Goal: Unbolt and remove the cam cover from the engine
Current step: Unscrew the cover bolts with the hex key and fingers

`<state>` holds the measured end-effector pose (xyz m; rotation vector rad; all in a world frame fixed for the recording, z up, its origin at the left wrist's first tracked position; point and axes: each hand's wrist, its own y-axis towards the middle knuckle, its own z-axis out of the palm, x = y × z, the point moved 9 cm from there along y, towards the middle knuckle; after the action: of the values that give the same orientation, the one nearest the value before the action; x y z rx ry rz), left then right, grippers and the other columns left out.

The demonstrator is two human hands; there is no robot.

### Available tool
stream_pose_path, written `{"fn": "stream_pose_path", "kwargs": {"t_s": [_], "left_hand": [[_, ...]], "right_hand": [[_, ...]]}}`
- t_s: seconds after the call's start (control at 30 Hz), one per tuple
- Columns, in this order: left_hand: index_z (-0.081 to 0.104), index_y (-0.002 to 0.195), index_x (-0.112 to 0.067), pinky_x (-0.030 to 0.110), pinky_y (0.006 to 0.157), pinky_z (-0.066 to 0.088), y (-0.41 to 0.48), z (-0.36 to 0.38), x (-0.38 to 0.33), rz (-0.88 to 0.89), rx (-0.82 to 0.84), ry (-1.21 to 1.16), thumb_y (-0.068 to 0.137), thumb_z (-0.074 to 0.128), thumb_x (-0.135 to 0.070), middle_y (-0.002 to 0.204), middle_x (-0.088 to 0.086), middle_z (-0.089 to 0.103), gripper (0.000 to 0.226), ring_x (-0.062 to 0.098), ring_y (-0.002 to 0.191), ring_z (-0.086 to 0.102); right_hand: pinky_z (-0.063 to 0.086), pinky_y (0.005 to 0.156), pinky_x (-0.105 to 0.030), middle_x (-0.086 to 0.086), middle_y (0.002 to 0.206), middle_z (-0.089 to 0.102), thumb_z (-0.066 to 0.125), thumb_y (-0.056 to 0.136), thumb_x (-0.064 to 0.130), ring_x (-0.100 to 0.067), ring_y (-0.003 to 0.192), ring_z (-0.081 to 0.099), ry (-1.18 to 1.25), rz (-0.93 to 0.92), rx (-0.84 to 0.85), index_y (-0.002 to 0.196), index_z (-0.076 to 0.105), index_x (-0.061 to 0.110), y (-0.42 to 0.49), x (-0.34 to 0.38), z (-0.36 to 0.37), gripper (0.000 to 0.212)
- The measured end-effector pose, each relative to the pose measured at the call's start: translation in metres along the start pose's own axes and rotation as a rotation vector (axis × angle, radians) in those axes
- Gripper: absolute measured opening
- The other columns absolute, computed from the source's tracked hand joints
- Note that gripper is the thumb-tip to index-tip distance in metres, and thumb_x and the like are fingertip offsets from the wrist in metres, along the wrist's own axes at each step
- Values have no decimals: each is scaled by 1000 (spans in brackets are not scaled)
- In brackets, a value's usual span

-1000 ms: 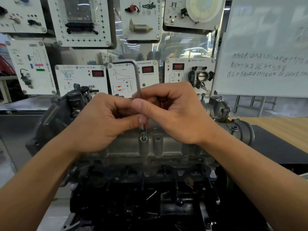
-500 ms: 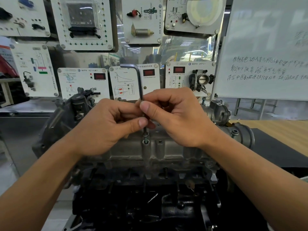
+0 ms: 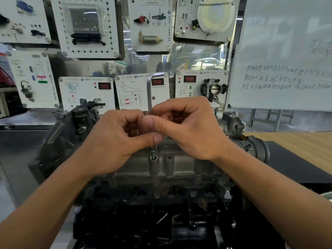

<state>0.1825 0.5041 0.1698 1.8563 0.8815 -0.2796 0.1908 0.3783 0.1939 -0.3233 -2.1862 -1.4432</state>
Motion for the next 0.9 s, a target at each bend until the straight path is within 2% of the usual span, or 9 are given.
{"fn": "stream_pose_path", "kwargs": {"t_s": [0.1, 0.2, 0.33, 0.47, 0.53, 0.63, 0.73, 0.83, 0.9], "left_hand": [[72, 85, -9, 61, 66, 53, 1, -1, 1, 0, -14, 6, 70, 84, -48, 77, 17, 70, 43, 46, 75, 63], [68, 75, -16, 63, 62, 52, 2, -1, 1, 13, -20, -5, 67, 81, -49, 72, 16, 66, 36, 49, 70, 59], [74, 86, -22, 59, 66, 55, 2, 3, 2, 9, 23, -15, 69, 80, -48, 77, 7, 72, 32, 42, 71, 63], [78, 102, -20, 20, 66, 57, 1, 8, -3, 32, 145, -44, 87, 75, -33, 87, -6, 78, 19, 5, 68, 69], [76, 102, -21, 12, 55, 47, -1, 7, -5, 29, 172, -70, 90, 66, -27, 86, -7, 78, 17, 0, 54, 57], [76, 101, -20, 18, 49, 45, -2, 6, -4, 9, 168, -79, 88, 66, -22, 85, -3, 78, 17, 14, 49, 50], [76, 99, -11, 17, 63, 56, -1, 6, -2, -8, 135, -104, 82, 68, -19, 86, -1, 79, 20, 6, 63, 67], [76, 92, -9, 40, 77, 60, -1, 2, 2, 9, 74, -42, 76, 74, -32, 83, 6, 76, 29, 29, 79, 72], [72, 86, -10, 39, 67, 57, 0, 0, 1, 32, 35, 5, 72, 74, -40, 74, 8, 70, 33, 32, 71, 65]], "right_hand": [[47, 50, -38, -28, 65, 62, 78, 81, 6, -35, 53, 54, -10, 12, -12, 87, 74, 0, 1, -2, -2, 9], [48, 52, -31, -26, 67, 64, 79, 81, 7, -29, 54, 55, -30, 25, -21, 85, 74, 0, 1, -5, -2, 9], [49, 51, -43, -28, 69, 65, 77, 84, 6, -41, 59, 59, -40, 14, -12, 85, 73, -1, 1, -5, -3, 8], [54, 54, -47, -24, 70, 68, 71, 87, 1, -41, 62, 64, 11, 20, 18, 88, 71, -4, 2, -6, -1, 5], [55, 55, -47, -25, 70, 67, 68, 89, -3, -40, 59, 65, 58, 30, 42, 90, 70, -6, 1, -7, 1, 4], [57, 57, -44, -25, 72, 68, 66, 90, -3, -37, 59, 65, 64, 29, 47, 91, 70, -4, 1, -8, 1, 4], [59, 58, -40, -24, 75, 71, 67, 89, -3, -35, 61, 68, 41, 17, 42, 92, 70, -8, 1, -8, 1, 7], [49, 50, -24, -18, 64, 67, 70, 88, 2, -12, 51, 62, 35, -10, 46, 89, 71, -9, 1, -3, 3, 11], [44, 47, -30, -23, 61, 63, 73, 87, 6, -28, 47, 55, 29, 5, 39, 88, 72, -7, 3, -3, 2, 13]]}}
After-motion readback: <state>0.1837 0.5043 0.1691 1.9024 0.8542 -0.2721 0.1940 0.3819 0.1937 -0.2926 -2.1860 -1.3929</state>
